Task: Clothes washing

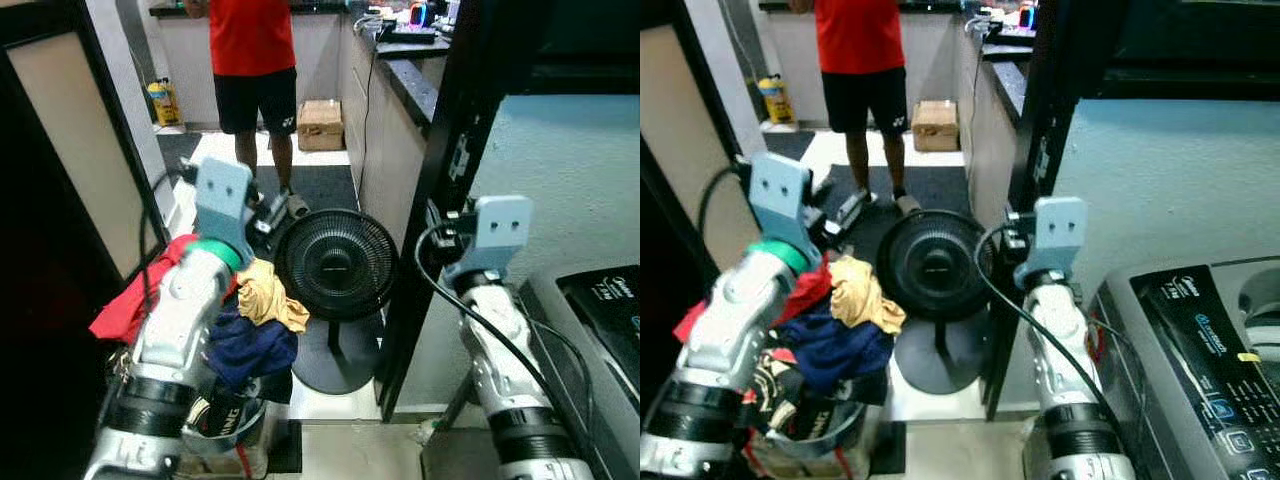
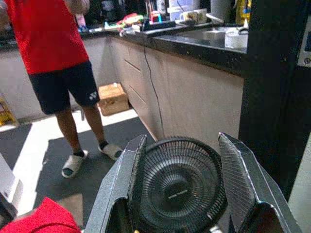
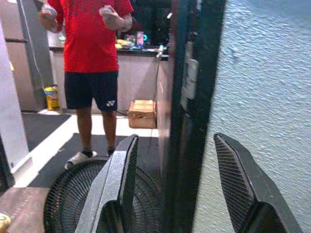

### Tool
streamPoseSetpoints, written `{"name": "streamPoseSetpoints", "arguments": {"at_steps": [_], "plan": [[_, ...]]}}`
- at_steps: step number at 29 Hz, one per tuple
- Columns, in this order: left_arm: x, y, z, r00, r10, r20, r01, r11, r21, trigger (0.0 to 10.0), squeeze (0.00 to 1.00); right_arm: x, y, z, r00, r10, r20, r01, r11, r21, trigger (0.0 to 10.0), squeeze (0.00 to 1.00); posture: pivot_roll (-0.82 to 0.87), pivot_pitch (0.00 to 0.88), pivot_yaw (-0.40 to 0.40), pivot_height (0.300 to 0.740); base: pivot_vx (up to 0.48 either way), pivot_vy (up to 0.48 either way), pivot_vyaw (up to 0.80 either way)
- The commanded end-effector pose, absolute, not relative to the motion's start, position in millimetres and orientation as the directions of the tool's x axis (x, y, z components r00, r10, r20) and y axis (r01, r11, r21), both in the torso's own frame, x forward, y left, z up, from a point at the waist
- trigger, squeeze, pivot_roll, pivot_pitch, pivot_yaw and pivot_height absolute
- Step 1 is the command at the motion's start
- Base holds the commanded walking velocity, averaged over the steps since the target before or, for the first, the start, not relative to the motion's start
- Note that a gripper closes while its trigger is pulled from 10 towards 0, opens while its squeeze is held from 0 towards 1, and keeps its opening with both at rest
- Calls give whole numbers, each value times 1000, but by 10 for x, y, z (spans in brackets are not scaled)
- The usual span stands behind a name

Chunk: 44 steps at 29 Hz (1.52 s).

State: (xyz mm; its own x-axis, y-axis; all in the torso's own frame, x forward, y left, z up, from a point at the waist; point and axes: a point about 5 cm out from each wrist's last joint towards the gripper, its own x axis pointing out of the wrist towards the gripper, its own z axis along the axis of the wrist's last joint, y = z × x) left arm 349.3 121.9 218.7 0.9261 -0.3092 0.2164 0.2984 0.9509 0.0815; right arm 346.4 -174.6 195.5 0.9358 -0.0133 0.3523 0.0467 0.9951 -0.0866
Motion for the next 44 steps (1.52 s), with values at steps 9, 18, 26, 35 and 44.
{"name": "streamPoseSetpoints", "arguments": {"at_steps": [9,18,26,35,44], "plan": [[3511,1473,2713,906,-191,378,175,982,76,10000,0,3387,-1653,2710,794,53,606,-29,998,-49,10000,0,-12,0,59,740,0,0,0],[3389,1795,3331,815,-144,561,62,985,163,10000,0,3309,-1484,3304,649,231,725,-127,972,-196,10000,0,1,0,47,740,0,0,0],[3306,1768,3387,796,-121,594,34,987,156,10000,0,3290,-1363,3389,614,299,730,-208,954,-216,10000,0,15,0,26,740,0,0,0],[3208,1758,3614,745,-115,657,53,992,114,10000,0,3237,-1438,3571,569,233,788,-176,971,-160,10000,0,19,0,27,740,0,0,0],[3136,1806,3797,694,-95,713,75,995,60,10000,0,3108,-1541,3789,485,194,853,-116,981,-158,10000,0,19,0,34,740,0,0,0]]}}
